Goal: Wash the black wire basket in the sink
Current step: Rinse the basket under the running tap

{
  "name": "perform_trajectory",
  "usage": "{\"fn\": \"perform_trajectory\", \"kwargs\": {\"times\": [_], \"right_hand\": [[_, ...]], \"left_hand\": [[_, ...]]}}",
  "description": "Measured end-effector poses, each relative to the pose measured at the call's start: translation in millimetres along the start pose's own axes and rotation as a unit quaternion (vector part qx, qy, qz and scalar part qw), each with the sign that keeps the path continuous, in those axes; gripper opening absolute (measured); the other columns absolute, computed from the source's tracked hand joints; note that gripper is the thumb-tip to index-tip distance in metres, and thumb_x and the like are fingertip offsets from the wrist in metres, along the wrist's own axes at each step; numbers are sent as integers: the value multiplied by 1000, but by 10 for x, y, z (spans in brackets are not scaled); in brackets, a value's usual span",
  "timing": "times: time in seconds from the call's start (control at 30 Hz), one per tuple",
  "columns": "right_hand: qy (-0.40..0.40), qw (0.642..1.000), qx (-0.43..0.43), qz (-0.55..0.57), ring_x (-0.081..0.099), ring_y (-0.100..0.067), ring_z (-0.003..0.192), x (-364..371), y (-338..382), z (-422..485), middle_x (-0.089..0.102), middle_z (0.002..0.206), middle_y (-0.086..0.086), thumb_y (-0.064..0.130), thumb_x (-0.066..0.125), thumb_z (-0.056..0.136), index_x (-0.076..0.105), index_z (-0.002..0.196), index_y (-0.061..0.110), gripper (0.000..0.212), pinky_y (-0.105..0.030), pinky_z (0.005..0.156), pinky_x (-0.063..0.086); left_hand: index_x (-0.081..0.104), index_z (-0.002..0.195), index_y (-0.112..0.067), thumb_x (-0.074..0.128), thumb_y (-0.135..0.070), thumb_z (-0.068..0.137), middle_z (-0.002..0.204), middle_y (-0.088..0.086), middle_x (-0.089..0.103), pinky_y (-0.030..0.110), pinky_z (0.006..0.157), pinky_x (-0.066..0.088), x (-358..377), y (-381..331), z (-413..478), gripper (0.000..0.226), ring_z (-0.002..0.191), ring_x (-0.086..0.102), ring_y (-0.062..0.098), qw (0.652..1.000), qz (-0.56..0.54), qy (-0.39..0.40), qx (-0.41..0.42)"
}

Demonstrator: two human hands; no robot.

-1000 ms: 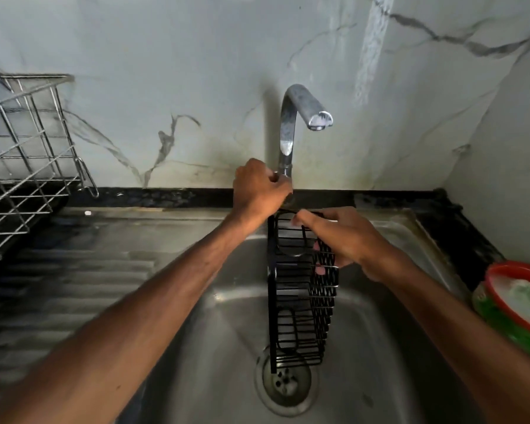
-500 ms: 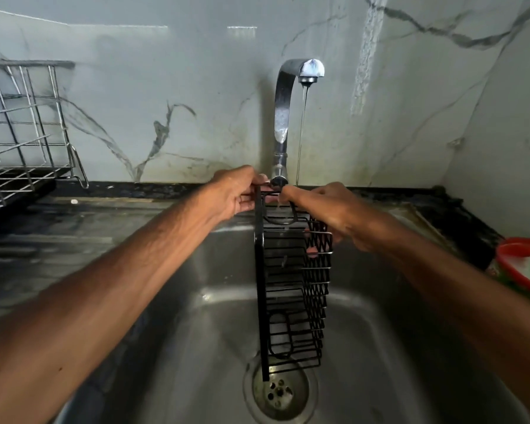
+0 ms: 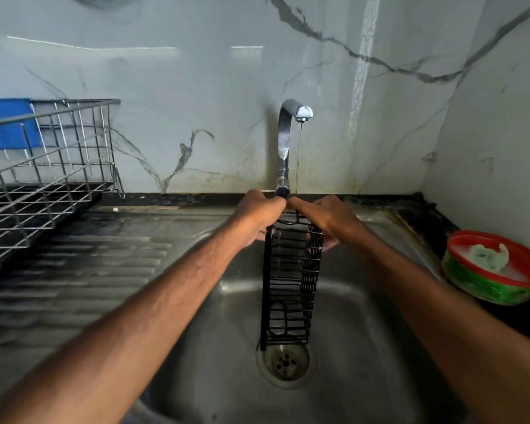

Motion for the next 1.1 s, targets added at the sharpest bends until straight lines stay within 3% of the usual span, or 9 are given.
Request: {"fn": "perform_trajectory", "kwargs": {"times": [0.13, 0.23, 0.4, 0.53, 0.63, 0.77, 0.97, 1.03, 1.1], "right_hand": [[-68, 993, -65, -64, 52, -10, 34, -83, 132, -4, 49, 37, 2, 68, 66, 80, 57, 53, 11, 64, -21, 46, 38], [-90, 976, -175, -93, 44, -13, 48, -89, 351, -80, 54, 53, -5, 50, 59, 95, 65, 65, 4, 55, -27, 52, 33], [43, 961, -250, -111, 56, -14, 73, 192, 607, -397, 60, 77, 1, 28, 32, 111, 54, 75, 21, 42, -32, 77, 38], [85, 953, -262, -130, 49, -20, 131, 306, 588, -483, 58, 140, -4, 40, 21, 111, 55, 136, 19, 47, -41, 116, 24], [61, 955, -261, -128, 56, -22, 122, 264, 534, -422, 61, 136, -5, 41, 26, 110, 59, 131, 23, 43, -40, 103, 43], [-9, 968, -212, -132, 64, -30, 98, 128, 383, -208, 70, 107, -14, 51, 26, 98, 65, 103, 25, 47, -42, 87, 51], [-23, 975, -157, -153, 60, -40, 105, 230, 311, -48, 67, 111, -21, 60, 16, 80, 61, 95, 29, 57, -53, 94, 49], [-24, 982, -134, -130, 62, -37, 101, 145, 338, -94, 69, 104, -17, 58, 25, 84, 60, 81, 27, 47, -46, 90, 50], [-19, 986, -113, -122, 64, -27, 86, -2, 330, -104, 69, 86, -7, 41, 49, 93, 67, 79, 23, 29, -28, 71, 48]], "left_hand": [[65, 116, 1, 49, -20, 108, 94, 13, 76, 34, 57, 64, 92, 34, -137, 28, 63, 76, 24, 993, -106, 27, -37], [66, 115, 3, 48, -17, 108, 90, 14, 76, 38, 61, 66, 111, -4, -162, 28, 69, 77, 25, 991, -129, 36, -28], [66, 117, 5, 51, -19, 108, 107, 23, 74, 44, 59, 66, 106, 31, -85, 29, 82, 75, 30, 980, -195, 15, -37], [72, 111, -2, 47, -12, 107, 97, 15, 75, 31, 50, 61, 53, 91, -101, 27, 76, 73, 24, 960, -268, 42, -74], [67, 108, -6, 37, -22, 113, 87, 12, 73, 30, 48, 60, 90, 67, -200, 35, 68, 72, 21, 945, -303, 81, -93], [60, 131, -1, 35, -34, 113, 89, 12, 72, 41, 67, 64, 202, -20, -295, 45, 73, 73, 25, 953, -258, 145, -69], [68, 117, 3, 44, -33, 111, 91, 22, 77, 38, 68, 65, 129, 17, -506, 44, 82, 77, 35, 969, -182, 167, 10], [68, 112, 6, 44, -19, 110, 93, 20, 78, 34, 61, 61, 72, 17, -507, 34, 75, 77, 31, 973, -168, 149, 47], [70, 104, 5, 46, -10, 107, 91, 11, 78, 28, 51, 54, 28, -2, -485, 27, 63, 72, 21, 976, -165, 125, 64]]}}
Point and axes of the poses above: each hand's wrist, its own z-axis towards the middle knuckle, its own x-axis out of the palm, y = z × x, the point moved 7 cm from there along z, towards the middle knuckle
